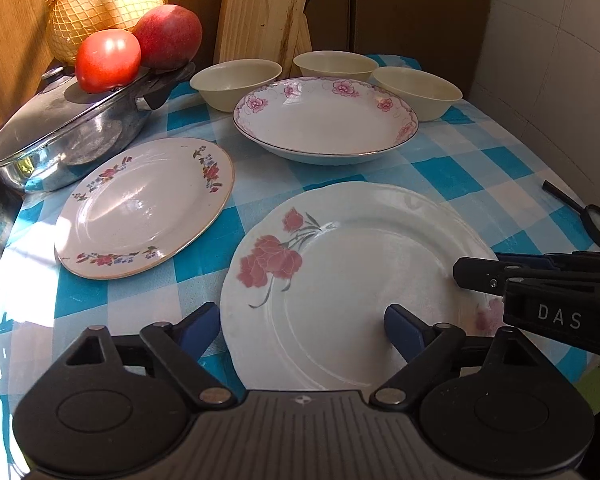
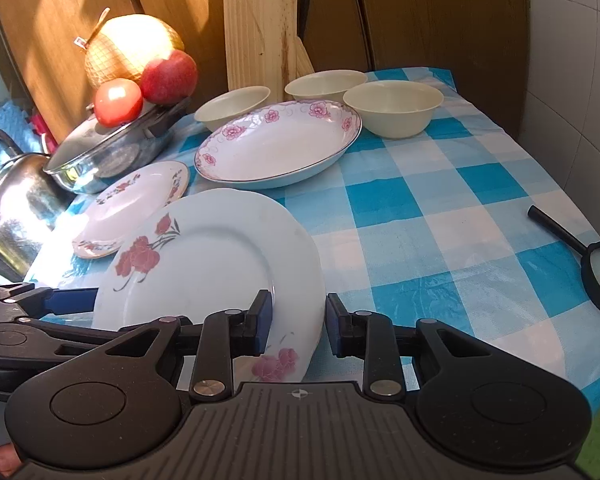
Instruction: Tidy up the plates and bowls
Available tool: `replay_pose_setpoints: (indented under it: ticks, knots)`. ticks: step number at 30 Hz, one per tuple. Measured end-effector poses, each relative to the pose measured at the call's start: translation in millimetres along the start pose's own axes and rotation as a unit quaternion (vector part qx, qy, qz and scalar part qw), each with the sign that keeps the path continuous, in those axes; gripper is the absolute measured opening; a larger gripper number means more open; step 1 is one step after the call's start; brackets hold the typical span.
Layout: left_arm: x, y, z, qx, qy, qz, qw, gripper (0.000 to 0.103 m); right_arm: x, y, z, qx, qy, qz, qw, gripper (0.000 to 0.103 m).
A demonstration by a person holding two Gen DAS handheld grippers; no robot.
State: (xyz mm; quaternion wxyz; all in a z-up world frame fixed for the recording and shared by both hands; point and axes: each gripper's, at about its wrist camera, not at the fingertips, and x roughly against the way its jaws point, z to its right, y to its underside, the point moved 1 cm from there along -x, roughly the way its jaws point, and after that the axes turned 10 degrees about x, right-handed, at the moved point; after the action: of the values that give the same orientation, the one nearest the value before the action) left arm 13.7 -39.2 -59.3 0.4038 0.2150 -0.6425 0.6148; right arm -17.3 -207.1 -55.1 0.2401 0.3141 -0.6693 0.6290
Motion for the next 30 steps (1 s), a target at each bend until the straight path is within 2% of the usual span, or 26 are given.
replay_pose_setpoints:
  ticks: [3,5,7,9,16,19,24,30]
  knots:
    - [2.3,-0.7,7.0,-0.027,-0.008,0.017,0.9995,0.083,-7.5,-1.1,5.7,-0.014,0.005,-0.014,1.0,0.036]
    - [1.0,-2.6,6.0,-0.022,-0.005,0.012,0.9997,0.083,-9.8,-1.6,5.9,-0.011,0.009,-0.013,1.0,0.036]
    - [-0.6,-3.8,3.1,-0.014,-0.007,0.007,0.9998,0.083,-5.3,-3.7,1.5,0.012,0.034,0.005,0.999,0.036]
    - [-0.8,-4.1,0.9,-0.012,-0.014,0.008,0.9998,0.083,-2.5,-5.8,0.7,0.018,0.049,0.015,0.999,0.041]
    - [4.6,-5.2,-0.8,-0.011,-0.02,0.019,0.9996,0.084,-1.2,-10.7,-2.2,0.021,0.055,0.024,0.998,0.042]
    - [6.1,-6.8,-7.6,0.0,-0.025,0.021,0.9995,0.084,0.2,-14.4,-10.1,0.038,0.064,0.032,0.997,0.052]
    - [9.1,-10.8,-19.3,0.022,-0.034,0.027,0.9988,0.084,2.8,-21.9,-23.5,0.063,0.072,0.047,0.994,0.053]
    - [13.6,-13.6,-24.9,0.026,-0.042,0.041,0.998,0.084,2.7,-25.9,-35.4,0.084,0.08,0.054,0.992,0.056]
